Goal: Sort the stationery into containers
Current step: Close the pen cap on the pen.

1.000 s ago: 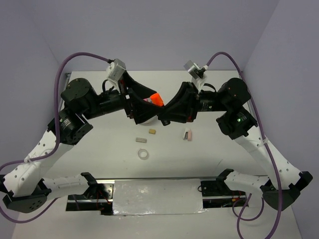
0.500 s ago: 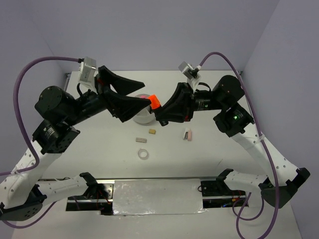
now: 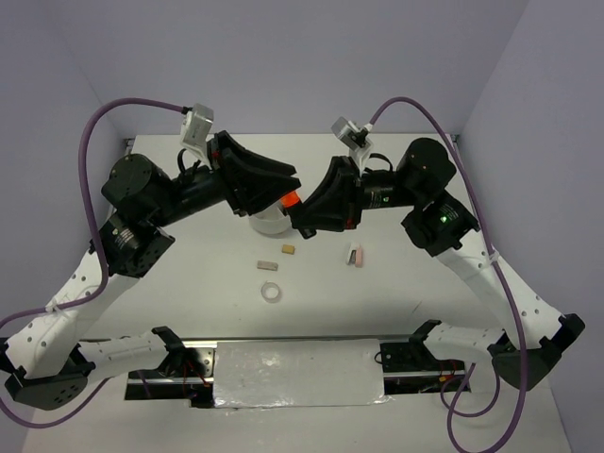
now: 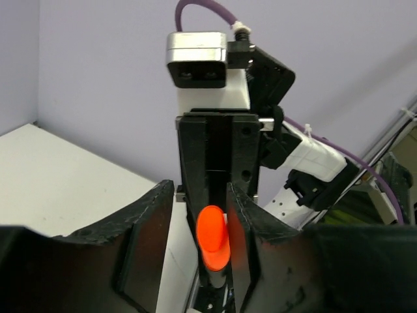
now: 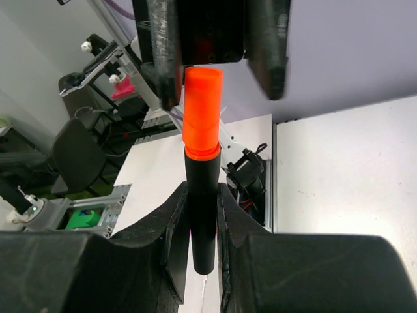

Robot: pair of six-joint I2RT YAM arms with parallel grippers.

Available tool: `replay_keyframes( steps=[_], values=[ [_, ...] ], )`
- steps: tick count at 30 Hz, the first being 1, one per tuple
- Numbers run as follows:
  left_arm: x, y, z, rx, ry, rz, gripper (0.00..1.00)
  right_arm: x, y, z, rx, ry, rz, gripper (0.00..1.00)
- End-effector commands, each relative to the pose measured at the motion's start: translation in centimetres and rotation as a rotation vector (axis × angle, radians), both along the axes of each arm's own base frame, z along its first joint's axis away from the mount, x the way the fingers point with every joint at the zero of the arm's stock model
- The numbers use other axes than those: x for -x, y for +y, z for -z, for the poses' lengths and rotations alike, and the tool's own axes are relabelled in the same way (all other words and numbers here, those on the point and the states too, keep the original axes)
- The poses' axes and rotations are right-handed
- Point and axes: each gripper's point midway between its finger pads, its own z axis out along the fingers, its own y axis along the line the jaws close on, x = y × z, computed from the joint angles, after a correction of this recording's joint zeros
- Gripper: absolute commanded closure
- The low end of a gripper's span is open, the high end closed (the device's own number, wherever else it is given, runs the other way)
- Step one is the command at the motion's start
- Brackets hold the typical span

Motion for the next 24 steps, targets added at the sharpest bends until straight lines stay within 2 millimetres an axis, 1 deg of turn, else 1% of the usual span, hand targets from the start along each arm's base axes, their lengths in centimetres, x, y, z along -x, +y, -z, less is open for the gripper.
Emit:
replay_keyframes(
  steps=[1, 2, 3, 5, 6, 8, 10, 11, 12, 14, 15, 16, 17, 18, 20, 21, 22, 23, 24],
  values=[
    [1.1, 0.4, -2.0, 0.064, -0.065, 0.036, 0.52, 0.3, -0.1, -2.1, -0.041, -0.058, 0.001, 1.00],
    [1.2, 0.3, -1.8, 0.061, -0.058, 0.045, 0.53, 0.3, -0.1, -2.3, -0.047, -0.062, 0.002, 1.00],
    [1.1, 0.1, -1.5, 0.055, -0.052, 0.049, 0.60, 0.3, 0.0, -2.5, -0.050, -0.064, 0.002, 1.00],
    [1.1, -0.1, -1.2, 0.049, -0.038, 0.059, 0.69, 0.1, 0.0, -2.7, -0.052, -0.066, 0.008, 1.00],
    [0.9, -0.2, -0.8, 0.039, -0.025, 0.061, 0.76, 0.0, 0.1, -3.0, -0.057, -0.070, 0.013, 1.00],
    [0.9, -0.4, -0.4, 0.031, -0.010, 0.067, 0.83, -0.2, 0.1, -3.5, -0.064, -0.079, 0.027, 1.00],
    [0.8, -0.7, 0.3, 0.016, 0.012, 0.075, 0.91, -0.6, 0.2, -4.3, -0.077, -0.092, 0.039, 1.00],
    [0.8, -0.8, 0.6, 0.014, 0.020, 0.083, 0.95, -0.5, 0.1, -5.0, -0.089, -0.104, 0.043, 1.00],
    [0.7, -0.8, 1.2, 0.009, 0.033, 0.083, 1.00, -0.8, 0.3, -5.2, -0.093, -0.104, 0.044, 1.00],
    [0.9, -0.9, 1.7, 0.015, 0.055, 0.097, 1.00, -1.0, 0.4, -5.9, -0.106, -0.113, 0.048, 1.00],
    [0.9, -1.0, 2.4, 0.012, 0.069, 0.100, 1.00, -1.0, 0.3, -6.7, -0.121, -0.130, 0.049, 1.00],
    [1.0, -1.0, 2.4, 0.023, 0.075, 0.103, 1.00, -1.1, 0.6, -6.8, -0.124, -0.132, 0.047, 1.00],
    [1.2, -0.8, 2.3, 0.032, 0.077, 0.108, 1.00, -1.2, 0.5, -7.6, -0.138, -0.143, 0.057, 1.00],
    [1.1, -1.0, 3.0, 0.028, 0.095, 0.112, 1.00, -1.3, 0.6, -7.8, -0.140, -0.145, 0.057, 1.00],
    [1.6, -1.0, 2.9, 0.047, 0.101, 0.135, 1.00, -2.0, 0.9, -8.5, -0.148, -0.149, 0.064, 1.00],
    [1.7, -1.2, 3.3, 0.050, 0.116, 0.145, 1.00, -2.5, 1.4, -8.9, -0.162, -0.164, 0.063, 1.00],
    [1.8, -1.3, 3.6, 0.048, 0.123, 0.148, 1.00, -2.3, 1.2, -9.6, -0.175, -0.176, 0.066, 1.00],
    [2.0, -1.3, 3.5, 0.055, 0.123, 0.149, 1.00, -2.7, 1.5, -10.3, -0.184, -0.185, 0.065, 1.00],
    [2.2, -1.4, 3.9, 0.052, 0.129, 0.154, 1.00, -2.7, 1.6, -10.7, -0.190, -0.194, 0.056, 1.00]
  ],
)
